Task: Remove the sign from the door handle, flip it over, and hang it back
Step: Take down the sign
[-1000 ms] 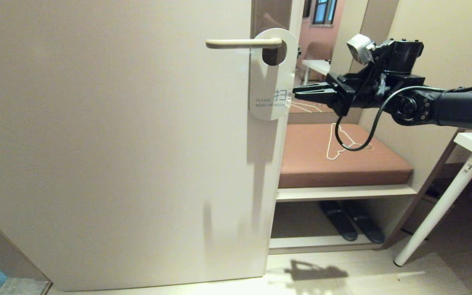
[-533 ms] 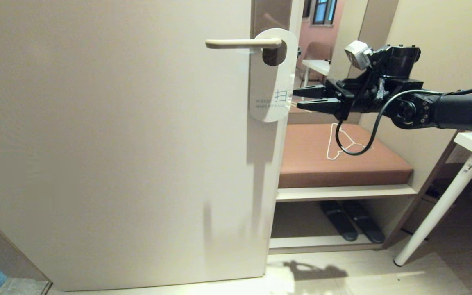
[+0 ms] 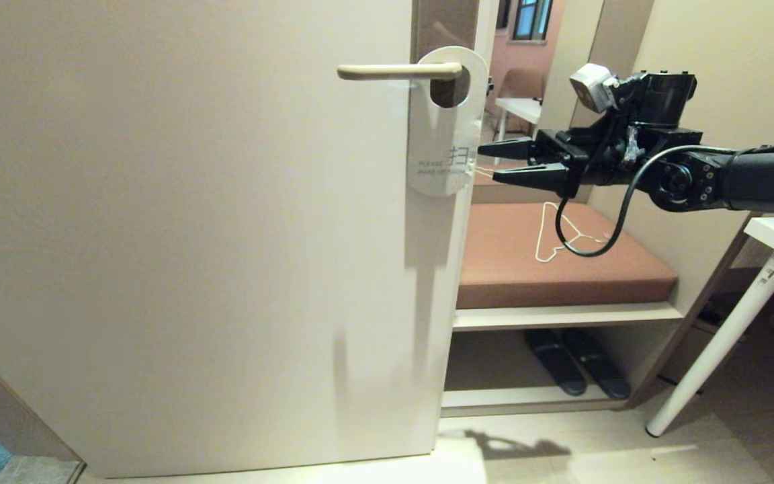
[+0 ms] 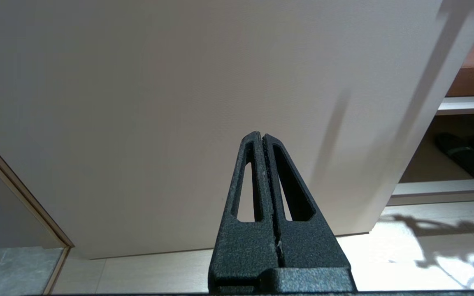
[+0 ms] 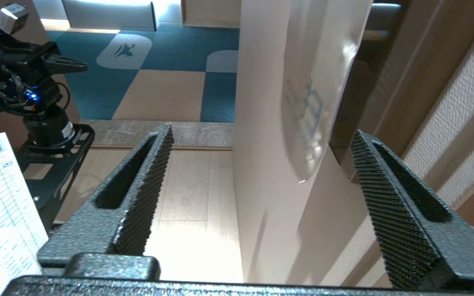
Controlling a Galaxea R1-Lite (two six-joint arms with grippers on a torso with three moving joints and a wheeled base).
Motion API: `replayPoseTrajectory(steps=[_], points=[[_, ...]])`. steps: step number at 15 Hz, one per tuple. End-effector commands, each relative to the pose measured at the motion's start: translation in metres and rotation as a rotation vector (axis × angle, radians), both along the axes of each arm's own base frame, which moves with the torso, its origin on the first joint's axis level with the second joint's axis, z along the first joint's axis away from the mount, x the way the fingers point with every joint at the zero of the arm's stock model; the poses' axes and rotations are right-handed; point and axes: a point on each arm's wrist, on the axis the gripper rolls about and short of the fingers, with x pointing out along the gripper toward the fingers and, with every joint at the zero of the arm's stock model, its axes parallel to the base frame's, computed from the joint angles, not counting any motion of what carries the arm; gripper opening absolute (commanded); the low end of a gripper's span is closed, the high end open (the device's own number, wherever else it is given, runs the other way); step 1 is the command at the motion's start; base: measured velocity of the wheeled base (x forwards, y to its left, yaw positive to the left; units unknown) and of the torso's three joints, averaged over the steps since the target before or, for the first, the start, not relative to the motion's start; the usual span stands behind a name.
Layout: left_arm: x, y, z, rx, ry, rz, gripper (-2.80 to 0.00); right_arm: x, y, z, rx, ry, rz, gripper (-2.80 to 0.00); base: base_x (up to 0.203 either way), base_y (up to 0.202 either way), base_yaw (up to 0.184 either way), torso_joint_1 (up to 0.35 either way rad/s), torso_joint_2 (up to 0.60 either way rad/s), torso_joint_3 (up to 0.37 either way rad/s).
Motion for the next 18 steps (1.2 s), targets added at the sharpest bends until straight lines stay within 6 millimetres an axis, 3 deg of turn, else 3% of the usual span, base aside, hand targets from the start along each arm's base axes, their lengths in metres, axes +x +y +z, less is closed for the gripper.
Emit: replayPoseTrajectory(steps=[1, 10, 18], points=[[0.000, 0.000, 0.000, 0.000, 0.001, 0.001, -2.80, 0.000, 0.005, 0.001, 0.001, -0.005, 0.021, 0.00, 0.000, 0.000, 0.000, 0.000, 0.00, 0.000], [0.000, 0.000, 0.000, 0.000, 0.001, 0.001, -2.80, 0.005, 0.048, -0.001, 0.008, 0.031, 0.121, 0.00, 0.000, 0.000, 0.000, 0.000, 0.00, 0.000], [0.000, 0.000, 0.000, 0.000, 0.001, 0.001, -2.80, 0.009, 0.056, -0.008, 0.005, 0.051, 0.167, 0.00, 0.000, 0.000, 0.000, 0.000, 0.00, 0.000]])
